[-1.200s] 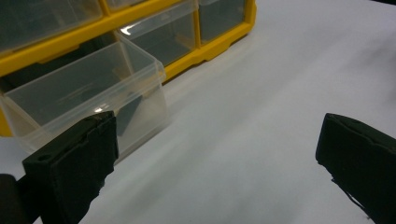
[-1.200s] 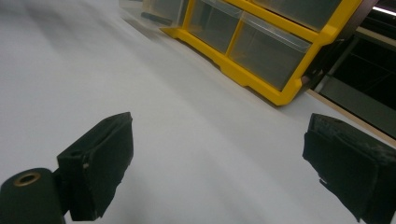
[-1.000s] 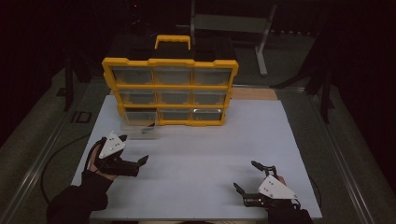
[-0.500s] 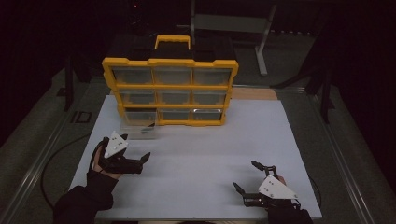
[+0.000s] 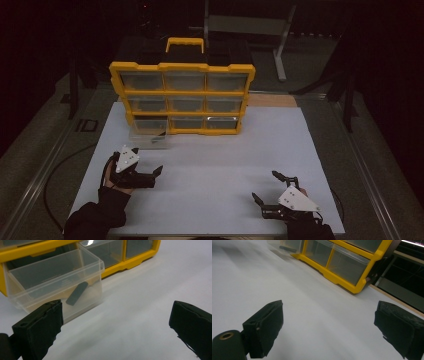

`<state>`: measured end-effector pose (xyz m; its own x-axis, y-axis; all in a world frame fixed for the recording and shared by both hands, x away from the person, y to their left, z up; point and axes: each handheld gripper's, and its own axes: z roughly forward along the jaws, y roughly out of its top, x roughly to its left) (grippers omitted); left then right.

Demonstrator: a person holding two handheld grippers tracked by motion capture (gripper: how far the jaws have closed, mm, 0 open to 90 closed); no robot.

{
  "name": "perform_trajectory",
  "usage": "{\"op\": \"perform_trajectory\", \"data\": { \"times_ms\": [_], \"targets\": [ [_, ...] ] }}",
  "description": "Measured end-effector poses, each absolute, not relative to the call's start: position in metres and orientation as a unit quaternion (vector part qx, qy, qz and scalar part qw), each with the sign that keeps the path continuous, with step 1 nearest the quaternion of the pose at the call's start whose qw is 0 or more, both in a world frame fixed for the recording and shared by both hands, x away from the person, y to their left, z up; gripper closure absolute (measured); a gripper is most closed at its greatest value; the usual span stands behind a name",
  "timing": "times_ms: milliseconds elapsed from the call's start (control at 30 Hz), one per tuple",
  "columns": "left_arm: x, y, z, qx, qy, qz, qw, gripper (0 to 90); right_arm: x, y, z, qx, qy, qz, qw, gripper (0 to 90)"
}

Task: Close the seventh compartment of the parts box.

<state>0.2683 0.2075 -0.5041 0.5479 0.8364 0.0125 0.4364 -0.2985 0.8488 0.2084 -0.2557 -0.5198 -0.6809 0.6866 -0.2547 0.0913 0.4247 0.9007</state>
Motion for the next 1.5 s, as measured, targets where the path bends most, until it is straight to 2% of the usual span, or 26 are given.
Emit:
{"op": "perform_trajectory", "data": {
  "times_ms": [633, 933, 1100, 1333, 1500],
  "targets": [
    [0.274, 0.207, -0.533, 0.781, 0.424, 0.210, 0.407, 0.0, 0.208, -0.256, -0.520, 0.249, 0.782, 0.478, 0.313, 8.7],
    [0.279, 0.201, -0.541, 0.779, 0.443, 0.241, 0.372, 0.1, 0.208, -0.256, -0.520, 0.248, 0.782, 0.478, 0.314, 8.7],
    [0.281, 0.202, -0.541, 0.764, 0.462, 0.252, 0.372, 7.0, 0.208, -0.256, -0.520, 0.249, 0.782, 0.478, 0.313, 8.6],
    [0.281, 0.207, -0.539, 0.737, 0.489, 0.271, 0.380, 22.1, 0.208, -0.256, -0.520, 0.247, 0.784, 0.476, 0.312, 8.7],
    [0.280, 0.208, -0.537, 0.728, 0.493, 0.283, 0.384, 39.7, 0.207, -0.256, -0.520, 0.248, 0.784, 0.477, 0.311, 8.6]
  ]
}}
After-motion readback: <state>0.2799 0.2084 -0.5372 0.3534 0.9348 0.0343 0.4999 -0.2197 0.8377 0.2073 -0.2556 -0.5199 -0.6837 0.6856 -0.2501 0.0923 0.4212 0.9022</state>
